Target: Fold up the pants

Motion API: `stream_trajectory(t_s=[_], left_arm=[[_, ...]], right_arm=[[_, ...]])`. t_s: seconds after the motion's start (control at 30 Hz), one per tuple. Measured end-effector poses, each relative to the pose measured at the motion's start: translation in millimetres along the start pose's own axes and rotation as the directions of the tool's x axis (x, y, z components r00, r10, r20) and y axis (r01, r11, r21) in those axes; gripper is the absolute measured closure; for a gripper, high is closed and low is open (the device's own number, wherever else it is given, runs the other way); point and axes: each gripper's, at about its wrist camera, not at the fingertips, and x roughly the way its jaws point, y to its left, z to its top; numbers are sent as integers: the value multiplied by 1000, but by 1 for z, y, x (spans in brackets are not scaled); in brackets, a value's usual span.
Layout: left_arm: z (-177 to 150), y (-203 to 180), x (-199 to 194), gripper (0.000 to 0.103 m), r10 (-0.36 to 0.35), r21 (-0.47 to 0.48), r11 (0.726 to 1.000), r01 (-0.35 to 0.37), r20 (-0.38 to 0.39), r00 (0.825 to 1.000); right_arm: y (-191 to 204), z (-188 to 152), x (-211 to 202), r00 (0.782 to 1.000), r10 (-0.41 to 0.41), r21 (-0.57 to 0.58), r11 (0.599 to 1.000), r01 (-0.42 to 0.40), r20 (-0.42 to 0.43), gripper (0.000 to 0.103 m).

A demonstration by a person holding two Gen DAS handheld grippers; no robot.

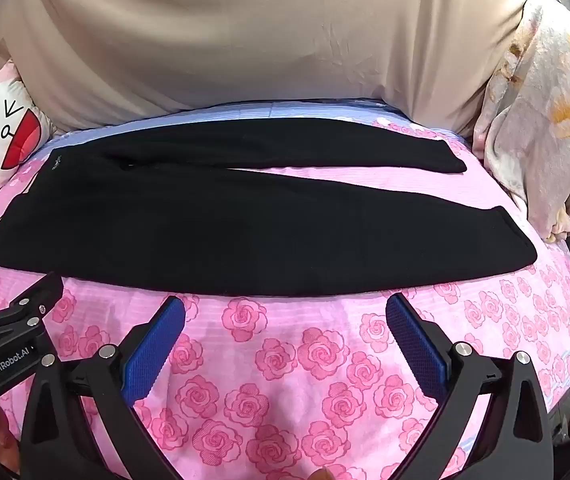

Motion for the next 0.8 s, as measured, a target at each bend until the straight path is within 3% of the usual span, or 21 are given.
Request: stream_trajectory(t_s=[0.1,0.8], left_arm=[[-1,-6,-1,5,22,34,999,-22,20,1000],[-1,7,1,5,8,13,1000,-8,19,1000]], right_arm=[[-1,0,0,1000,0,1,1000,0,-1,5],[-2,-1,-1,1000,3,3,1000,-3,7,5]])
